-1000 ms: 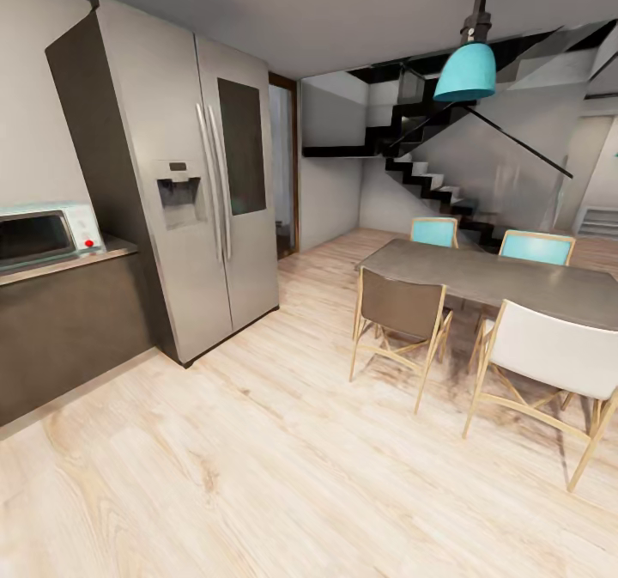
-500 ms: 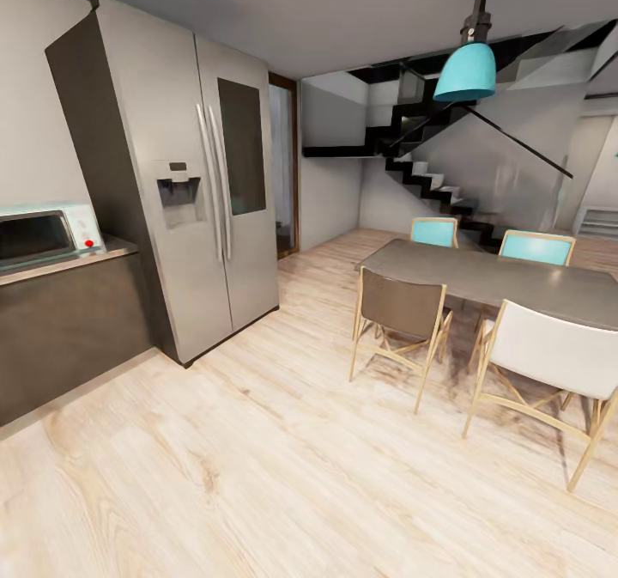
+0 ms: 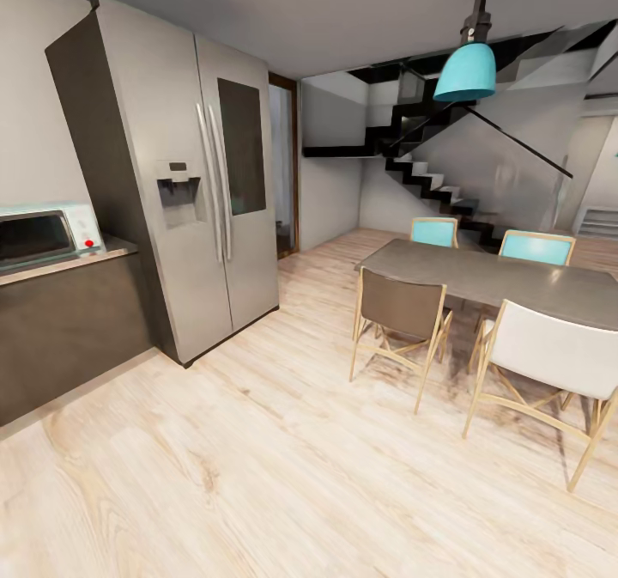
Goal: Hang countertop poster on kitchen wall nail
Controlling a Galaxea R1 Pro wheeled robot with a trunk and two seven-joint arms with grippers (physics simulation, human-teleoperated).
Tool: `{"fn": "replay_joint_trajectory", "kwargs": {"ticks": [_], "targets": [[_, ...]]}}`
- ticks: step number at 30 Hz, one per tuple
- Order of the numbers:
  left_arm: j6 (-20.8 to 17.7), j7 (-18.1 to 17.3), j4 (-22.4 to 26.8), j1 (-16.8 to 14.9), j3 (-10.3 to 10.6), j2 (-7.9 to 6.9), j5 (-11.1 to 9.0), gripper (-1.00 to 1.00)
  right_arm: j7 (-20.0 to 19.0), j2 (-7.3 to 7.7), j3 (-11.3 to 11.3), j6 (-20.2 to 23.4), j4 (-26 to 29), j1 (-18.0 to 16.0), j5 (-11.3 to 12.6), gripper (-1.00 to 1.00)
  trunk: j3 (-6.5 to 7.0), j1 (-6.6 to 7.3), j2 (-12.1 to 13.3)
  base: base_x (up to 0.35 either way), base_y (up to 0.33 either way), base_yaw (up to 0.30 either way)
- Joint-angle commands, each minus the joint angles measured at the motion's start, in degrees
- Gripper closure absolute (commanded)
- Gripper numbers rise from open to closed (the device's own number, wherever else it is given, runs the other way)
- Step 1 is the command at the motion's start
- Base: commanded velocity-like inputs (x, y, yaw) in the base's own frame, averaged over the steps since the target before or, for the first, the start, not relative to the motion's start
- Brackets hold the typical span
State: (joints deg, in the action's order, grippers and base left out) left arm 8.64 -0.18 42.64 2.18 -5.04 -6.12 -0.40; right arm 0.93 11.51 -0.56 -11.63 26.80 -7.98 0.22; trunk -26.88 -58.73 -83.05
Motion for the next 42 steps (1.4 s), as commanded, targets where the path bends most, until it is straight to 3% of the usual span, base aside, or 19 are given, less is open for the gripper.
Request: {"fn": "replay_joint_trajectory", "kwargs": {"ticks": [1,10,42], "targets": [[0.4,0.0,0.6,0.0,-0.2,0.11,0.0,-1.00,0.1,0.03,0.1,-0.4,-0.1,0.0,-0.1,-1.00,-0.05,0.00,0.0,0.000,0.000,0.000],[1.1,0.1,1.1,0.0,-1.0,0.55,-0.2,-1.00,0.1,-0.26,0.3,-0.8,-0.2,0.2,-0.1,-1.00,-0.05,0.00,0.0,0.000,0.000,0.052],[1.0,0.2,1.1,0.0,-1.3,0.41,-0.2,-1.00,0.3,-0.52,0.4,-1.0,-0.3,0.6,-0.3,-1.00,-0.17,0.00,0.0,-0.017,-0.050,0.227]]}}
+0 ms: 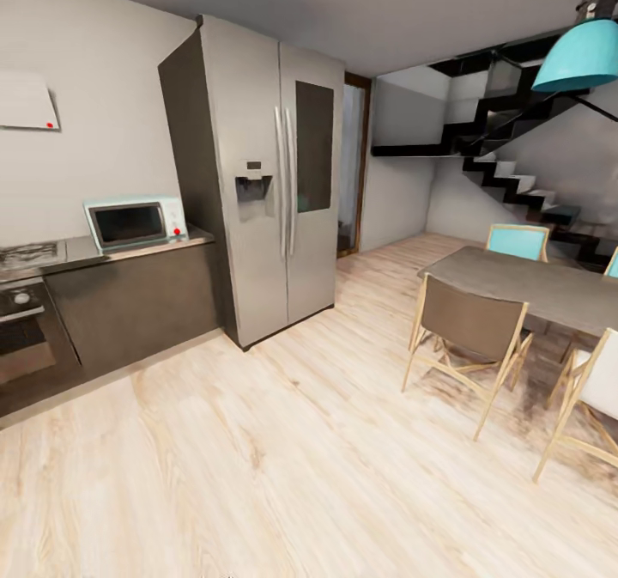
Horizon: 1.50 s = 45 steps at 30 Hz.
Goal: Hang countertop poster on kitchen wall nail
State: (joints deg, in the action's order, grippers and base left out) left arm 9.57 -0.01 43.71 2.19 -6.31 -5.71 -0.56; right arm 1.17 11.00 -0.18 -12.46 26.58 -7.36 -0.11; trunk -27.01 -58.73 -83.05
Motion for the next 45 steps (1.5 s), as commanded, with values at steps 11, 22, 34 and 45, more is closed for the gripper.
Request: {"fn": "replay_joint_trajectory", "kwargs": {"ticks": [11,22,34,45], "targets": [[0.1,0.0,0.1,0.0,0.0,-0.01,-0.1,-1.00,0.2,-0.08,0.1,-0.2,-0.1,0.0,-0.1,-1.00,-0.16,0.00,0.0,-0.001,-0.003,0.284],[0.1,0.0,0.1,0.0,-0.1,-0.07,-0.1,-1.00,0.0,0.08,0.2,-0.2,-2.5,0.0,-0.2,-1.00,-0.41,0.00,0.0,0.000,0.000,0.166],[0.1,0.0,0.1,0.0,-0.1,-0.09,-0.1,-1.00,0.2,-0.01,-0.2,-0.4,-2.8,0.0,0.0,-1.00,-0.43,0.00,0.0,0.000,0.000,0.242],[0.1,0.0,0.1,0.0,-0.1,-0.09,-0.1,-1.00,0.2,-0.01,-0.2,-0.4,-2.8,0.0,-0.1,-1.00,-0.52,0.00,0.0,0.000,0.000,0.280]]}}
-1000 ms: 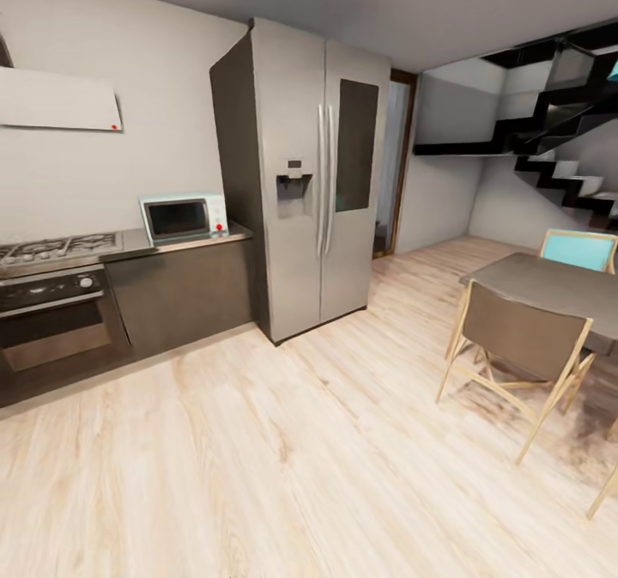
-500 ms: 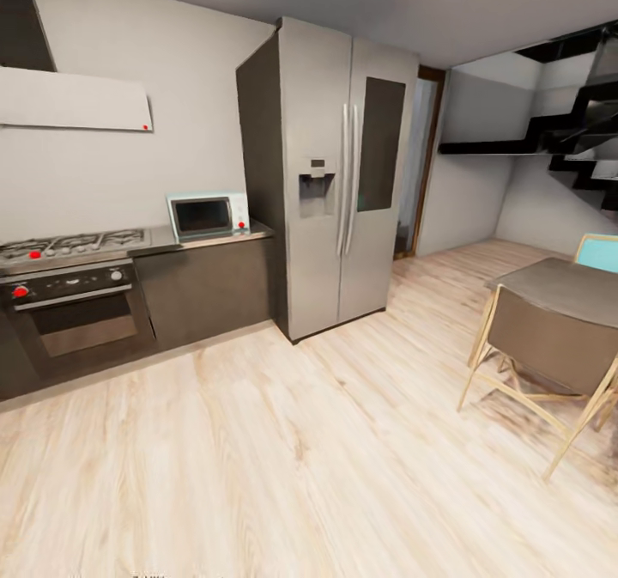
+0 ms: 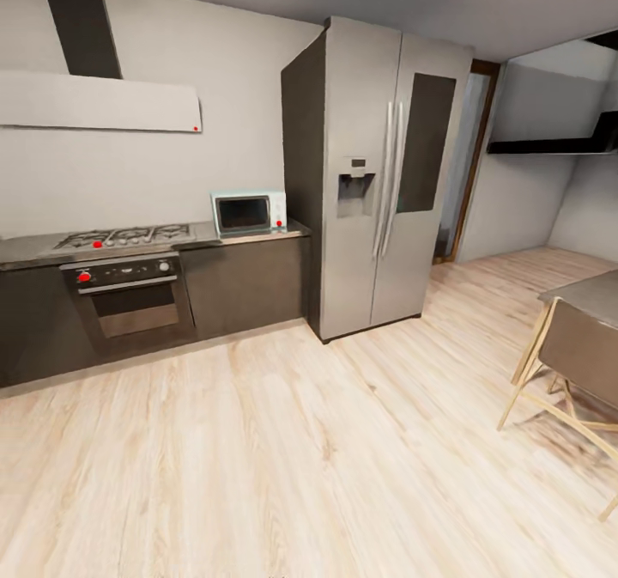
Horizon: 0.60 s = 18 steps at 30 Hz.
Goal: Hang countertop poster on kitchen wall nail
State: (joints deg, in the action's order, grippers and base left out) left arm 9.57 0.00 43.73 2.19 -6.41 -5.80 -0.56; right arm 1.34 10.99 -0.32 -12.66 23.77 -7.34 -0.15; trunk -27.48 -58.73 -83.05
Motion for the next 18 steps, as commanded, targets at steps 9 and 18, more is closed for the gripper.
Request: {"fn": "replay_joint_trajectory", "kwargs": {"ticks": [9,18], "targets": [[0.1,0.0,0.0,0.0,0.0,0.00,-0.1,-1.00,0.5,-0.03,0.1,-0.2,0.0,0.0,-0.1,-1.00,-0.26,0.00,0.0,0.000,0.000,0.280],[0.1,0.0,0.0,0.0,0.0,0.00,-0.1,-1.00,3.5,-0.09,0.4,-0.1,0.0,0.0,-0.2,-1.00,-0.51,0.00,0.0,0.000,0.000,0.279]]}}
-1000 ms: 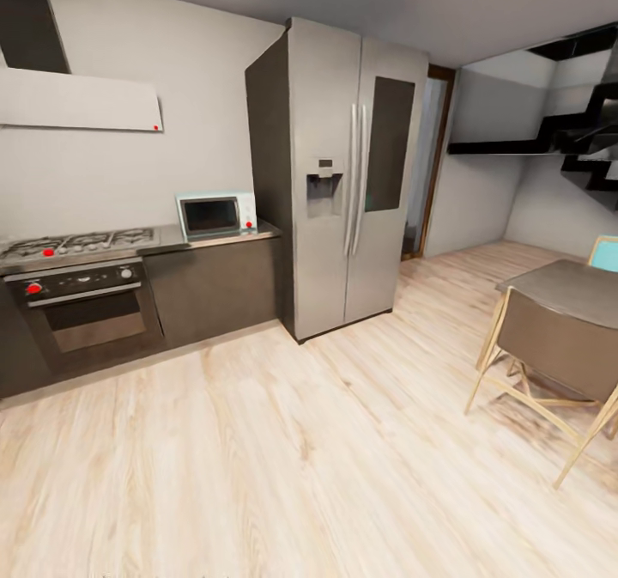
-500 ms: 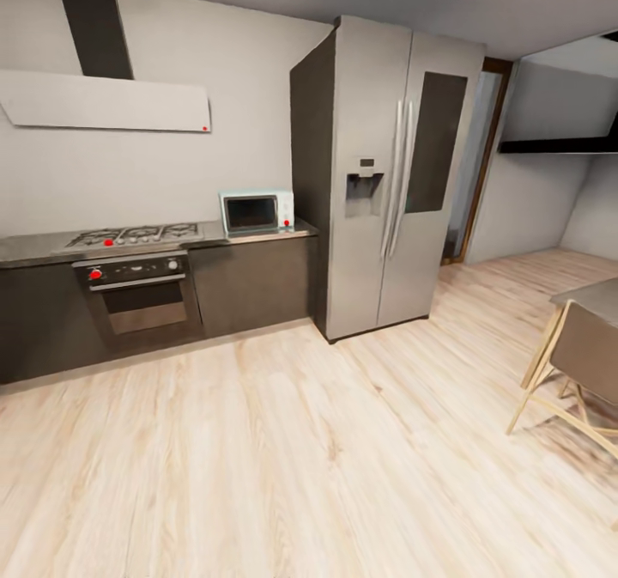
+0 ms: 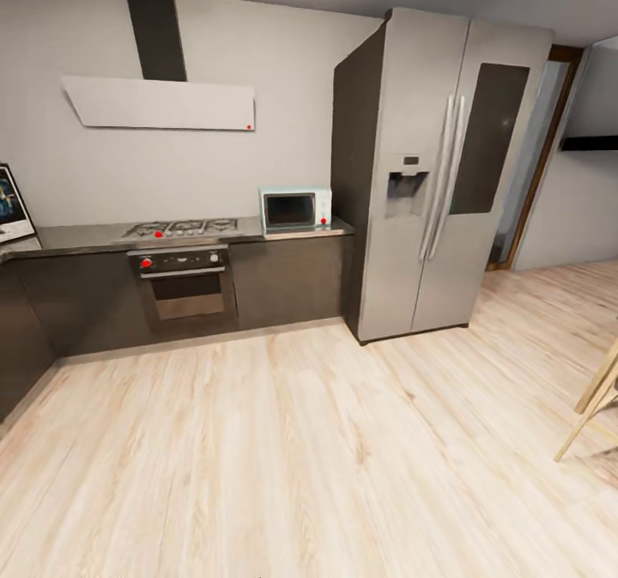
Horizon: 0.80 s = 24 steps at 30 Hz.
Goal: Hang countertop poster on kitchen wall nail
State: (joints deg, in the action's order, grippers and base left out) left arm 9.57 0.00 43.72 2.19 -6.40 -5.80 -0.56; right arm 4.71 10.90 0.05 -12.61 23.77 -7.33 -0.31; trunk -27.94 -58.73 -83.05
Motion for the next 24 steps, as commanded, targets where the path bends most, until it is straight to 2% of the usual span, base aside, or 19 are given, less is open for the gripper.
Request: {"fn": "replay_joint_trajectory", "kwargs": {"ticks": [1,24], "targets": [[0.1,0.0,0.0,0.0,0.0,0.00,-0.1,-1.00,0.2,0.00,0.0,-0.2,-0.1,0.0,0.0,-1.00,-0.07,0.00,0.0,0.000,0.000,0.278],[0.0,0.0,0.0,0.0,0.0,0.00,-0.1,-1.00,0.3,0.00,0.0,-0.1,-0.1,0.0,0.0,-1.00,-0.74,0.00,0.0,0.002,0.001,0.276]]}}
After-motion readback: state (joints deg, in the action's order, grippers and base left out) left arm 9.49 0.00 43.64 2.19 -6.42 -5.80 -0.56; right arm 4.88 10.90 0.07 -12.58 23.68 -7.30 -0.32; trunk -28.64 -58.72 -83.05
